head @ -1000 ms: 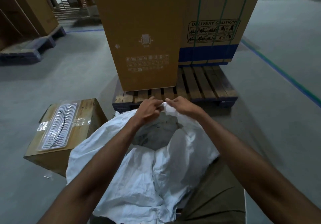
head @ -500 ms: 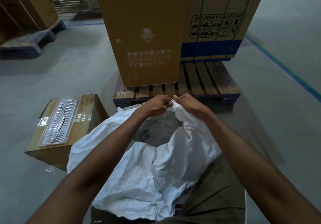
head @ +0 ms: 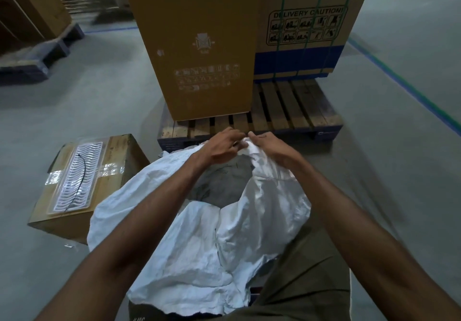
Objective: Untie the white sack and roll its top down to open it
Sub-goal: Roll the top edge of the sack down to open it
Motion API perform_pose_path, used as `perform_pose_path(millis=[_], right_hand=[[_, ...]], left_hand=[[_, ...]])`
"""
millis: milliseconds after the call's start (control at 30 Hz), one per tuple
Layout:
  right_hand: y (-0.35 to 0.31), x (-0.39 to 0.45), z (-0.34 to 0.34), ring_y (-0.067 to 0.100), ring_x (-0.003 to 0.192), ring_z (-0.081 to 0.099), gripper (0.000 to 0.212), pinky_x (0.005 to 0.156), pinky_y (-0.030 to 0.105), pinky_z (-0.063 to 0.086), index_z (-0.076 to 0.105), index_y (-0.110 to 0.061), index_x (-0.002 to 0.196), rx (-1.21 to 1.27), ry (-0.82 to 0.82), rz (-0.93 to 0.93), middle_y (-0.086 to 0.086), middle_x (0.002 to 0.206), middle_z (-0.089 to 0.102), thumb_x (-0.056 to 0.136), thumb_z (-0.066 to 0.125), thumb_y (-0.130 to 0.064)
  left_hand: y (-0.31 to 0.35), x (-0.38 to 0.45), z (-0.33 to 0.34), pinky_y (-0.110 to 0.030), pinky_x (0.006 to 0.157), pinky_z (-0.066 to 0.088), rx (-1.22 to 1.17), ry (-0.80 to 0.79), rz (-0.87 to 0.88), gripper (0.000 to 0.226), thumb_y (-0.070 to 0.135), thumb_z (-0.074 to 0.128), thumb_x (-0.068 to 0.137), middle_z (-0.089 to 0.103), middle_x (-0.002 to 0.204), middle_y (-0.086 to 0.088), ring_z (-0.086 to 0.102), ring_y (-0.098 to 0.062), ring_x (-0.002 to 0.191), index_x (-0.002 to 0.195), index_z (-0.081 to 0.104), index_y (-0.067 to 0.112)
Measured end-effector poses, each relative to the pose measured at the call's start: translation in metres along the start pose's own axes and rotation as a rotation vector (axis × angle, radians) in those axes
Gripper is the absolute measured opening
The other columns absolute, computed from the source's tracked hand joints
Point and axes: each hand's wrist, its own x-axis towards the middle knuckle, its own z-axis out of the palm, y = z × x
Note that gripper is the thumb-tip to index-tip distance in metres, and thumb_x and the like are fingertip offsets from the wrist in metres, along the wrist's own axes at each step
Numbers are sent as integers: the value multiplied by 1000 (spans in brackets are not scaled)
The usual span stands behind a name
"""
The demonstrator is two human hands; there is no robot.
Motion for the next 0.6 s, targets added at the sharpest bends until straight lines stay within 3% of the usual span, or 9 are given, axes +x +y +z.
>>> perform_pose_path(millis=[33,100,167,267,367,433,533,600], right_hand=[[0,-1,3,15,74,61,57,68,32,44,76,-20,107,-95,46,-18,-1,86,71,104,40,-63],[3,-2,14,20,90,64,58,78,39,51,68,-15,117,-513,292,-41,4,102,67,103,39,-63],[4,-8,23,26,102,63,49,86,43,51,61,-12,121,-775,452,-47,9,116,65,106,42,-54],[12,-9,17,24,88,61,34,73,37,47,61,-11,111,-594,372,57,10,111,68,106,52,-43],[21,-8,10,26,101,62,62,88,46,53,58,-11,118,-522,372,64,8,116,62,99,42,-68],[21,-12,14,27,107,59,70,96,50,50,57,-13,120,-537,357,50,7,119,59,96,36,-75],[26,-14,18,28,104,59,49,94,47,47,59,-14,110,-564,307,37,8,116,62,104,41,-58],[28,-14,17,27,96,60,32,85,43,50,57,-14,102,-474,272,36,10,110,65,107,46,-44]], left_hand=[[1,4,2,-40,72,40,-3,43,-55,35,33,44,105,54,80,1,47,-18,82,85,63,11],[3,14,0,-35,60,36,-38,141,-209,39,34,44,91,51,63,-2,46,-22,64,63,55,9],[1,21,1,-32,55,31,-93,164,-344,40,39,43,82,47,54,-3,42,-24,55,53,45,12],[-2,24,1,-35,57,31,-172,49,-344,42,46,45,80,44,57,-6,37,-23,55,55,47,13],[-7,23,-1,-39,59,34,-176,28,-377,44,51,43,79,48,60,-7,40,-23,56,59,51,12],[-6,21,-4,-39,62,33,-208,65,-411,41,44,44,86,48,63,-9,39,-22,59,61,49,11],[-5,20,-3,-38,68,32,-280,48,-435,39,27,47,103,53,75,-15,43,-23,68,70,54,7],[-8,19,0,-39,71,35,-366,28,-453,36,28,48,103,59,81,-16,48,-24,73,76,60,8]])
